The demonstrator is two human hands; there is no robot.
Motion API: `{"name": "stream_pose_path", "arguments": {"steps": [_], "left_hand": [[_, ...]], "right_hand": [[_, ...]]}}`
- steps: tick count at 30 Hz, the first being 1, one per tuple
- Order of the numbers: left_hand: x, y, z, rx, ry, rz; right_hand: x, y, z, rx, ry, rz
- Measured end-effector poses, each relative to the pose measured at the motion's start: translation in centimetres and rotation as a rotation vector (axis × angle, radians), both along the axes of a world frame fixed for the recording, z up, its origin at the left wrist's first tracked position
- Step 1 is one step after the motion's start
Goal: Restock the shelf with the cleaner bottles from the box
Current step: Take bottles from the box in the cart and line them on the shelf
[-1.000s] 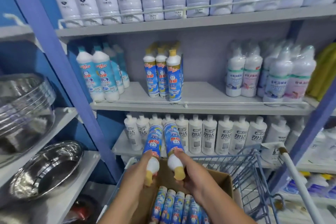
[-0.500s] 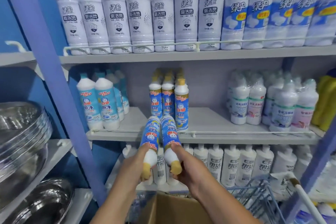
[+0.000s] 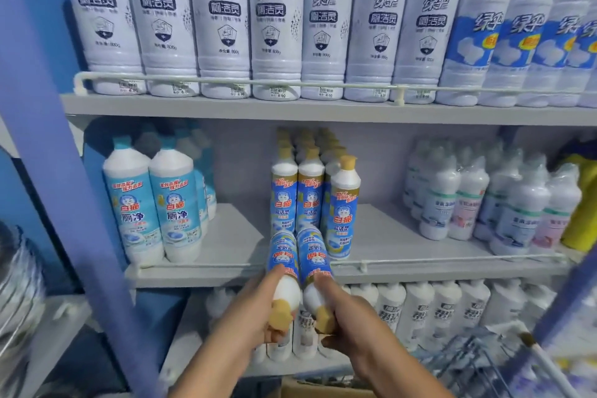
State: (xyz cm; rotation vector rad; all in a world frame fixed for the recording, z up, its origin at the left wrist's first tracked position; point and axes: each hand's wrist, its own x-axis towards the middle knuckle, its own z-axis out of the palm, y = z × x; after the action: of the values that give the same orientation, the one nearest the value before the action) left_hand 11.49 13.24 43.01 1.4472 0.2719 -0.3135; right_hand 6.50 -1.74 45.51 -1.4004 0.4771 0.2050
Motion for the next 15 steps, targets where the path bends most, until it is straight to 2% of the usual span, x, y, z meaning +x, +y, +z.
{"name": "stream_pose_path", "arguments": {"steps": [3,7,11,15], "left_hand": [[0.2,-0.1,-0.5,0.047,-0.053,-0.007],[0.1,0.1,-0.9,0.032,-0.078,0.053],[-1.4,1.1,0.4,-0.062,-0.188,-0.119],[-1.8,1.8,1.6,-0.029,-0.302,-0.224]], "right_hand": [[0.0,0.0,0.7,-0.03,0.008,0.04],[0.1,-0.1,0.5,-0.133,-0.074,0.117],[-0.8,-0.5,0.5,-0.225,-0.234,0.211],[-1.0,-0.7,1.1,-0.208,-0.313,0.234]]}}
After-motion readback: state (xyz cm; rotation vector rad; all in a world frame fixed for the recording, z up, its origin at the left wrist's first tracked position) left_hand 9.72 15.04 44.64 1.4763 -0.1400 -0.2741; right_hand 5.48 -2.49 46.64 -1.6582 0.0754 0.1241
